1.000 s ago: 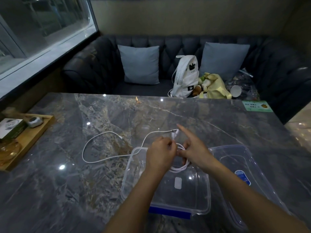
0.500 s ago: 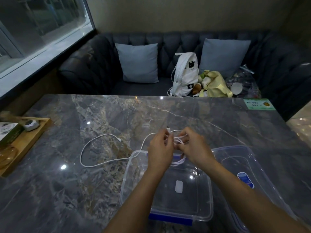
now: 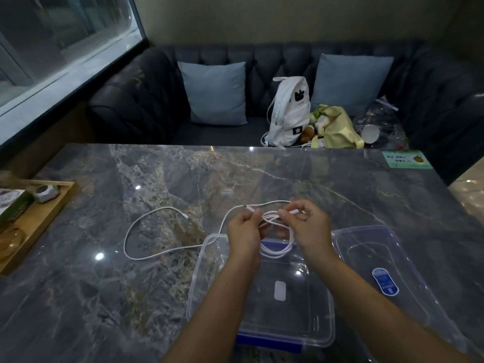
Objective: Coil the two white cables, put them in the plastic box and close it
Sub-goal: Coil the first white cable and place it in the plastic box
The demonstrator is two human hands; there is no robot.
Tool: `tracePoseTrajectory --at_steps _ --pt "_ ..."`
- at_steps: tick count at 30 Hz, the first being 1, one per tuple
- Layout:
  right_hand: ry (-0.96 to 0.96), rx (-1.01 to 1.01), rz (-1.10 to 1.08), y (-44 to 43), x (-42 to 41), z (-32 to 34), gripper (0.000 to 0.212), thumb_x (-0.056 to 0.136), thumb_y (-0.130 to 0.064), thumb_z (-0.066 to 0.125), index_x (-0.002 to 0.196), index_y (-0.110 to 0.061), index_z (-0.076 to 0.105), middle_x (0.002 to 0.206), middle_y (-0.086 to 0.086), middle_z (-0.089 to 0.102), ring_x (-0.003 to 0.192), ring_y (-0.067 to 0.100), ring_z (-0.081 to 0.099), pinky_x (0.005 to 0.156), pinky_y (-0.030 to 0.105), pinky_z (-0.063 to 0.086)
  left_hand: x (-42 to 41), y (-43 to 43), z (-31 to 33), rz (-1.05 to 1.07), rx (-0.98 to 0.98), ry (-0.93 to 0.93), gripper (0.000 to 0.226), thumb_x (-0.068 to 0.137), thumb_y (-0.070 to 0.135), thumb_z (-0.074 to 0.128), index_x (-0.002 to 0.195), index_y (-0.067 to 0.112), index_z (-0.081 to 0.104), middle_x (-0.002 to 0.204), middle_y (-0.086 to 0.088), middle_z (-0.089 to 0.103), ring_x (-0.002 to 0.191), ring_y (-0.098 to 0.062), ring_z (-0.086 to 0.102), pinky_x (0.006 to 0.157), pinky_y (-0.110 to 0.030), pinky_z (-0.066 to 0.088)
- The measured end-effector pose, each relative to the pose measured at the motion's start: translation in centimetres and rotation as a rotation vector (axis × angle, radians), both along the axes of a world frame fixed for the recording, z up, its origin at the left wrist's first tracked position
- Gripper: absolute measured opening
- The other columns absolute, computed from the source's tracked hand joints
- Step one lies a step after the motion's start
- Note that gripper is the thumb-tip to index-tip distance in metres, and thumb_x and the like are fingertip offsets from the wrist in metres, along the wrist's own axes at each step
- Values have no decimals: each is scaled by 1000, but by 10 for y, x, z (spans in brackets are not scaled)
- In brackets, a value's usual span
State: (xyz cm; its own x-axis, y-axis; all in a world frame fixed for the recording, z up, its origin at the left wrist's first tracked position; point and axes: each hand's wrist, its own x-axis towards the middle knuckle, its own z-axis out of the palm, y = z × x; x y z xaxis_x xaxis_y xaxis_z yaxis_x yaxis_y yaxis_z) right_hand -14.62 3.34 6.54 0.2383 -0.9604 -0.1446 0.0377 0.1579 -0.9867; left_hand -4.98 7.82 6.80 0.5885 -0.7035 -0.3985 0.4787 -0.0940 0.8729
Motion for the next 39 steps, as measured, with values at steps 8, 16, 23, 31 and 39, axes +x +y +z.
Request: tracePoseTrajectory --at_steps 8,16,23,31,39 --pt "5 323 -3 -10 -7 -4 15 77 5 66 69 -3 55 71 19 66 54 22 68 48 29 58 8 12 -16 -134 153 -648 35 86 16 61 115 15 43 106 -7 57 96 -20 58 81 -31 51" --pt "-4 287 -41 -10 -13 -2 18 75 13 59 63 0 55 54 13 63 44 17 64 42 26 55 11 44 -25 -829 -81 -1675 107 66 45 70 147 29 1 157 1 9 144 -13 -3 115 -32 0" --pt "-78 561 146 -3 -19 4 6 76 14 57 79 16 62 56 17 68 48 22 66 45 27 57 37 44 -29 -718 -265 -1505 56 78 0 61 131 9 50 136 -9 53 134 -18 37 113 -38 25" --pt "100 655 355 2 -30 8 33 87 -34 56 85 -2 63 61 15 70 47 20 65 41 24 52 29 44 -20 -639 -106 -614 22 86 -1 57 97 17 59 90 -2 64 77 0 62 67 -17 53" --pt "167 140 434 16 -27 3 33 84 -39 56 98 -12 69 103 13 70 96 23 64 85 34 47 44 60 -27 -650 -43 -302 9 86 1 58 89 10 58 71 1 70 64 -13 69 59 -27 58"
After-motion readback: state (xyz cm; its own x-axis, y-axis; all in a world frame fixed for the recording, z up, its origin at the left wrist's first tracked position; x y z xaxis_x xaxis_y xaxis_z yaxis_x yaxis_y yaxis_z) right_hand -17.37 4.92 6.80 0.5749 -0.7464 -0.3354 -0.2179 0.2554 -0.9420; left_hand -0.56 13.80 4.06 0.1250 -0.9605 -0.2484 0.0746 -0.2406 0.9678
